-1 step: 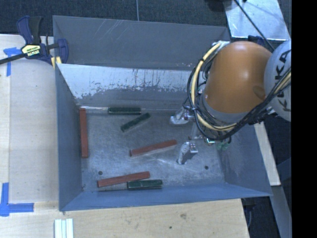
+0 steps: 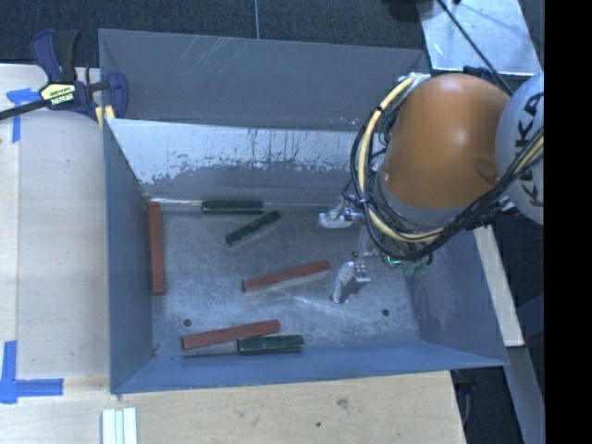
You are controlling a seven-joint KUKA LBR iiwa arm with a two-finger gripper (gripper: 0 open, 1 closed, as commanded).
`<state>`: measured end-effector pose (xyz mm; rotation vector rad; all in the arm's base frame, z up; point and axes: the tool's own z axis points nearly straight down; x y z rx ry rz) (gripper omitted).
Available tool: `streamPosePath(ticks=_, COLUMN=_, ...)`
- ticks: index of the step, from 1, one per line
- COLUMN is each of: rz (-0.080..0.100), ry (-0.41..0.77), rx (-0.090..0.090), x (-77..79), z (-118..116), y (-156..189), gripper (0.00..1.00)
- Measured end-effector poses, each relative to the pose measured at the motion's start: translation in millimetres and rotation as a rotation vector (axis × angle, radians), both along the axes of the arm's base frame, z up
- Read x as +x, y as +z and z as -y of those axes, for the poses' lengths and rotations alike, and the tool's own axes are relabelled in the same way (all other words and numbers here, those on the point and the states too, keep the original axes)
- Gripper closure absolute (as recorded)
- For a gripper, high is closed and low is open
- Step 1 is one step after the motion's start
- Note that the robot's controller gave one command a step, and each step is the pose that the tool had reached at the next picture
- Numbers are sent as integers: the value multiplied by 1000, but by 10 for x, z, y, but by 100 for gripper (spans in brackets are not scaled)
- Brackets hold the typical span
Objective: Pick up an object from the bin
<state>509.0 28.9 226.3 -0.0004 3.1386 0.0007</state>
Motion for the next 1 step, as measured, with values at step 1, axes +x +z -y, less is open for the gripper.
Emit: streamPosePath(ticks=1, rz=8, ry=45, rx=0, x=30, z=49, y=-432, gripper=0)
